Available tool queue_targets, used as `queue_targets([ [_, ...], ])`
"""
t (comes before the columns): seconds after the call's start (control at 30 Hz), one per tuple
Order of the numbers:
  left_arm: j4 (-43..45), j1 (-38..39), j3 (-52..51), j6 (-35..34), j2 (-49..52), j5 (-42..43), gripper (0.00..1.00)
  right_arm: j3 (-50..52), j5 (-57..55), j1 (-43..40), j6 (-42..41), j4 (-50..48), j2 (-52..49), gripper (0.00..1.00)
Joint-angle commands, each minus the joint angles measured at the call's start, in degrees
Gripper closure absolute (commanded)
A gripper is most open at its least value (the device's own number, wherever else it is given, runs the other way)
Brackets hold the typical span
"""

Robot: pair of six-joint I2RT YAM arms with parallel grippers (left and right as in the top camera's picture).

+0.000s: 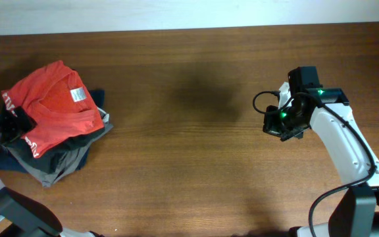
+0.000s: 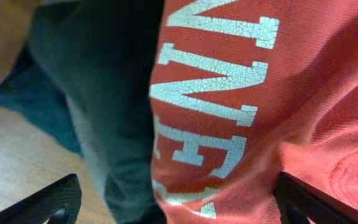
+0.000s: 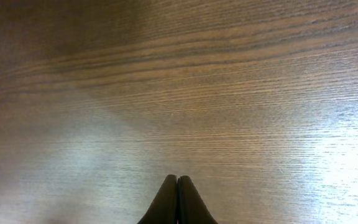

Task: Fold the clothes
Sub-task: 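Carry the folded shirt left with the left gripper onto the dark clothes stack, then release the shirt on the stack and open the left gripper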

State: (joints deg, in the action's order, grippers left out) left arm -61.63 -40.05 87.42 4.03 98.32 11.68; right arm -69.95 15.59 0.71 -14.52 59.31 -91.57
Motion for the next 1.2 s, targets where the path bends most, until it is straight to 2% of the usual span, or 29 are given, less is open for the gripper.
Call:
queue_targets([
  [0.0,-0.4,-0.1,1.7,-2.7,-3.6,-2.0,0.01,-0.5,0.5,-0.4,2.0,-0.2,1.3,0.96],
  [0.07,-1.0,0.1,2.8,-0.8,-6.3,0.8,0.01,-0.9,0.9,-0.4,3.8,-0.7,2.0,0.96],
  [0.2,-2.5,3.2,4.6,9.5,-15.3,15.6,0.01,-3.8,2.4,-0.4,6.9,-1.0,5.6,0.95],
  [0.3,-3.9,9.4,4.6,14.5,-22.3,16.3,0.01,-6.5,2.9,-0.3,7.9,-1.0,10.5,0.95],
  [0.37,-5.1,14.4,4.6,14.8,-26.6,15.0,0.01,-7.8,3.5,-0.3,8.6,-0.9,14.4,0.93],
  [0.47,-8.1,22.2,4.6,8.7,-32.4,11.3,0.01,-8.9,3.9,-0.3,8.6,-0.3,21.0,0.87],
  [0.53,-10.3,27.2,4.6,5.7,-35.8,6.0,0.01,-8.9,3.9,-0.3,8.6,0.0,26.1,0.74],
  [0.57,-11.1,29.0,4.6,5.6,-36.9,3.9,0.01,-8.9,3.9,-0.3,8.6,0.1,28.3,0.61],
  [0.6,-11.8,30.7,4.6,5.6,-38.1,1.9,0.01,-8.9,3.9,-0.3,8.6,0.1,30.4,0.39],
  [0.63,-12.5,32.0,4.6,5.6,-39.2,0.4,0.01,-8.9,3.9,-0.3,8.5,0.2,32.3,0.03],
  [0.9,-14.5,33.5,4.6,5.7,-43.1,-0.6,0.01,-8.9,3.9,-0.3,8.5,0.1,42.4,0.01],
  [1.17,-17.4,33.5,4.6,5.7,-43.1,-0.6,0.01,-8.9,3.9,-0.3,8.5,0.1,43.2,0.01],
])
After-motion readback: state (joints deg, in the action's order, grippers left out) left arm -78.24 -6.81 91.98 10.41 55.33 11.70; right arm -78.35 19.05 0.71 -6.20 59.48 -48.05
